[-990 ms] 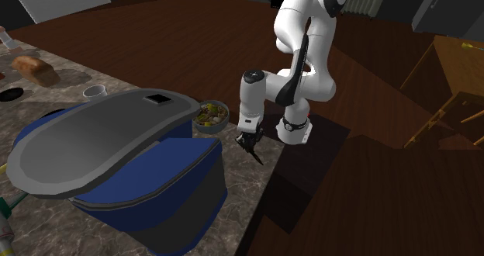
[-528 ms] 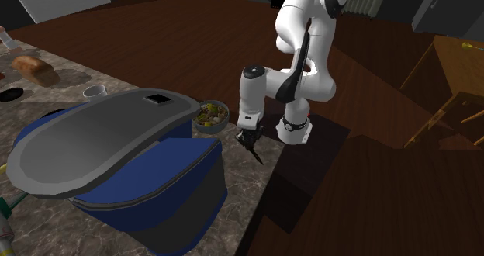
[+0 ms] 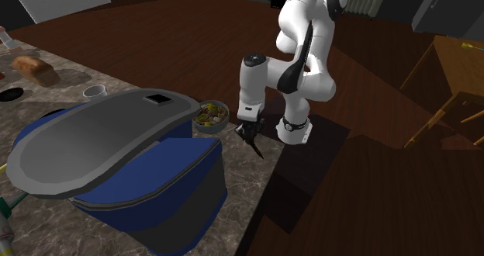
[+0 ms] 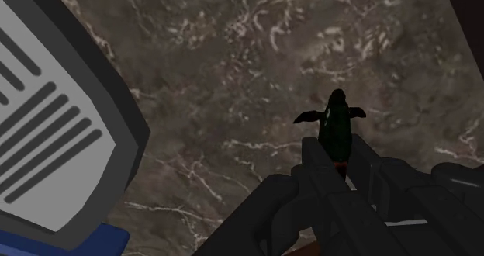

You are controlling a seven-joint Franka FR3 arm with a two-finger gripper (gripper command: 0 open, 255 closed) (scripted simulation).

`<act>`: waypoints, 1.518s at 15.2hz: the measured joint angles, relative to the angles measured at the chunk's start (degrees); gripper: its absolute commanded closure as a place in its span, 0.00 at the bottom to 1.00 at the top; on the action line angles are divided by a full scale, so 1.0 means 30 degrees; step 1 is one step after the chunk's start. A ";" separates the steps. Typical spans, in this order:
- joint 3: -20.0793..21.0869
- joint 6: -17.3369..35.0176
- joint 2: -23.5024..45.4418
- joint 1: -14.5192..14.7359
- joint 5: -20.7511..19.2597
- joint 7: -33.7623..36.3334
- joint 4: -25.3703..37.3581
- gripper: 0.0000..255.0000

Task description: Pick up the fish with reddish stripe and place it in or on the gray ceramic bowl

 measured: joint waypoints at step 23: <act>0.1642 -0.6447 -0.2114 0.0417 0.1650 -0.0559 0.4486 1.00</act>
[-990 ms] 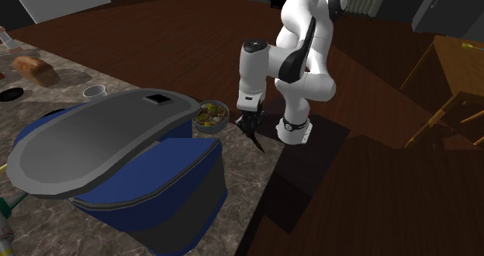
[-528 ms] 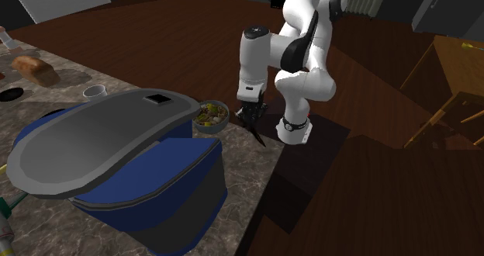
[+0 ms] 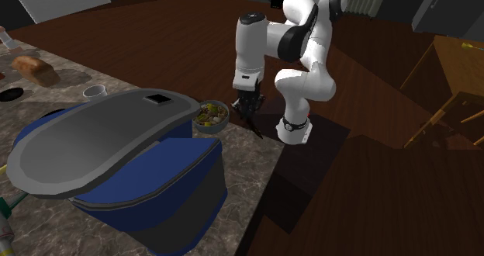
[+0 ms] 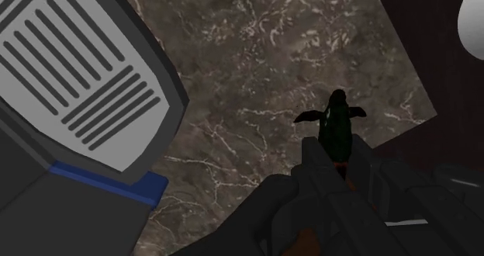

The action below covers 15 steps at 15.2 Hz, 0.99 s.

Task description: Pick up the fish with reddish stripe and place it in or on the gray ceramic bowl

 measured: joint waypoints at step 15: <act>-0.7055 -0.0177 0.2964 -0.0866 -0.3107 -0.7008 0.4912 1.00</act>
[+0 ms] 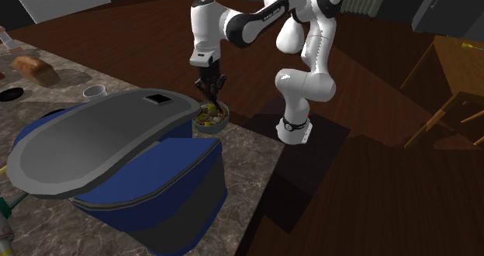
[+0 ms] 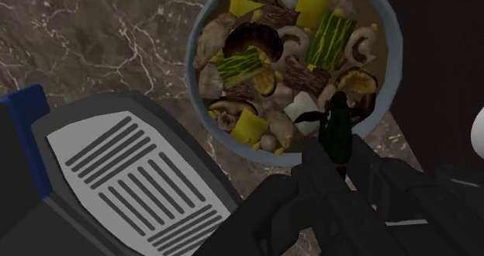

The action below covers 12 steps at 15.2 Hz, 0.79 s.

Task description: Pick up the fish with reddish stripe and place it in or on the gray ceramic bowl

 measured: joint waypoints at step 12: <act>-0.3235 0.2469 0.1549 0.0727 -0.0990 -0.1499 -0.0112 1.00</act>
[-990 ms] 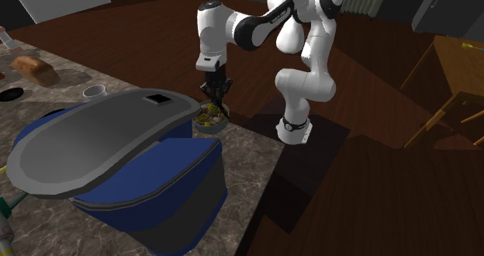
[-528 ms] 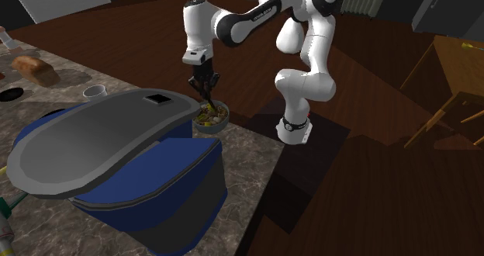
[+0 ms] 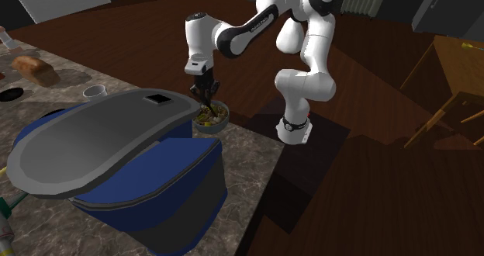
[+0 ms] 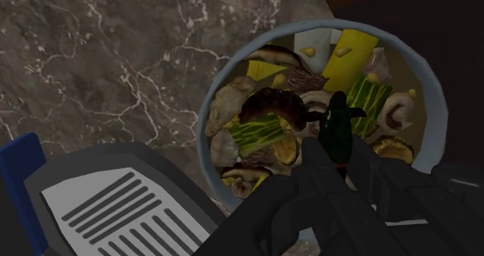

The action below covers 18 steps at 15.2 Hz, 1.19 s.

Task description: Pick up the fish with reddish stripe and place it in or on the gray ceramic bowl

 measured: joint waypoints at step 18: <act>-0.0632 0.0928 0.0261 0.0092 -0.0305 -0.0035 -0.0567 0.00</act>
